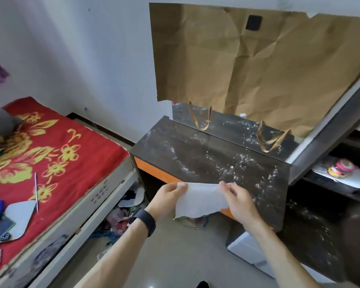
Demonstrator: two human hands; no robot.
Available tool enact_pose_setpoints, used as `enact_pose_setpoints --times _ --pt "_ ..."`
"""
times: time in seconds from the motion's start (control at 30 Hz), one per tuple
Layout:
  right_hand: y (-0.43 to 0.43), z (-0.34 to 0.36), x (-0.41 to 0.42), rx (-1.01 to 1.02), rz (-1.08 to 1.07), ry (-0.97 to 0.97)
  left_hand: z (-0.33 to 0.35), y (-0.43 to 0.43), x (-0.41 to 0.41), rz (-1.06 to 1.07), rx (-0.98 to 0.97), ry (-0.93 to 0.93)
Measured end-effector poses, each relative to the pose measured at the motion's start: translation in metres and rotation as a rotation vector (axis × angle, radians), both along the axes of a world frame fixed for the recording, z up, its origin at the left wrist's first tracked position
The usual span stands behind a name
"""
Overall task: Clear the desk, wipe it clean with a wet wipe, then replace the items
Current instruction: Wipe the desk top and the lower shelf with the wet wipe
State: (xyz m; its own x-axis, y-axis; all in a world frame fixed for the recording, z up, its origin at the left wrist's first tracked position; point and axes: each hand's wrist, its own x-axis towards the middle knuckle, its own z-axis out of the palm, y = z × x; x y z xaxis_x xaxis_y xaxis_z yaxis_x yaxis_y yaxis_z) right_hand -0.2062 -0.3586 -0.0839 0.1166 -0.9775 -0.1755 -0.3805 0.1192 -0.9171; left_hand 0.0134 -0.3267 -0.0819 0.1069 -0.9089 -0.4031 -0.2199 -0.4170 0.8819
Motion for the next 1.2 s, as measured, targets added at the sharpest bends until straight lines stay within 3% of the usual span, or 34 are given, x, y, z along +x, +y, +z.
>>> enact_pose_setpoints --times 0.13,0.2,0.3,0.37,0.43,0.57,0.67,0.83,1.03,1.1,1.2 --pt "-0.037 -0.010 0.031 0.236 -0.035 -0.271 -0.013 -0.042 0.016 0.116 0.027 -0.022" --pt "-0.053 -0.023 0.043 0.311 0.003 -0.303 -0.017 -0.062 0.026 0.191 0.060 -0.083" --pt "-0.074 -0.040 0.062 0.347 0.081 -0.278 -0.026 -0.084 0.050 0.167 0.119 0.073" --pt "-0.089 -0.049 0.078 0.347 0.126 -0.207 -0.037 -0.097 0.072 0.060 0.142 0.142" --pt "-0.107 -0.061 0.099 0.330 0.184 -0.074 -0.048 -0.115 0.094 -0.049 0.164 0.076" --pt "-0.152 -0.083 0.151 0.284 0.248 0.204 -0.072 -0.164 0.140 -0.297 0.196 -0.311" --pt "-0.186 -0.096 0.195 0.256 0.220 0.301 -0.089 -0.196 0.181 -0.339 0.182 -0.505" --pt "-0.253 -0.108 0.265 0.317 0.182 0.366 -0.116 -0.235 0.256 -0.267 0.214 -0.427" --pt "-0.336 -0.121 0.359 0.208 0.240 0.467 -0.149 -0.262 0.299 0.080 0.372 -0.169" --pt "-0.354 -0.129 0.388 0.156 0.344 0.491 -0.159 -0.269 0.302 0.044 0.447 -0.193" --pt "-0.356 -0.157 0.414 -0.041 0.419 0.631 -0.175 -0.271 0.313 -0.042 0.454 -0.412"
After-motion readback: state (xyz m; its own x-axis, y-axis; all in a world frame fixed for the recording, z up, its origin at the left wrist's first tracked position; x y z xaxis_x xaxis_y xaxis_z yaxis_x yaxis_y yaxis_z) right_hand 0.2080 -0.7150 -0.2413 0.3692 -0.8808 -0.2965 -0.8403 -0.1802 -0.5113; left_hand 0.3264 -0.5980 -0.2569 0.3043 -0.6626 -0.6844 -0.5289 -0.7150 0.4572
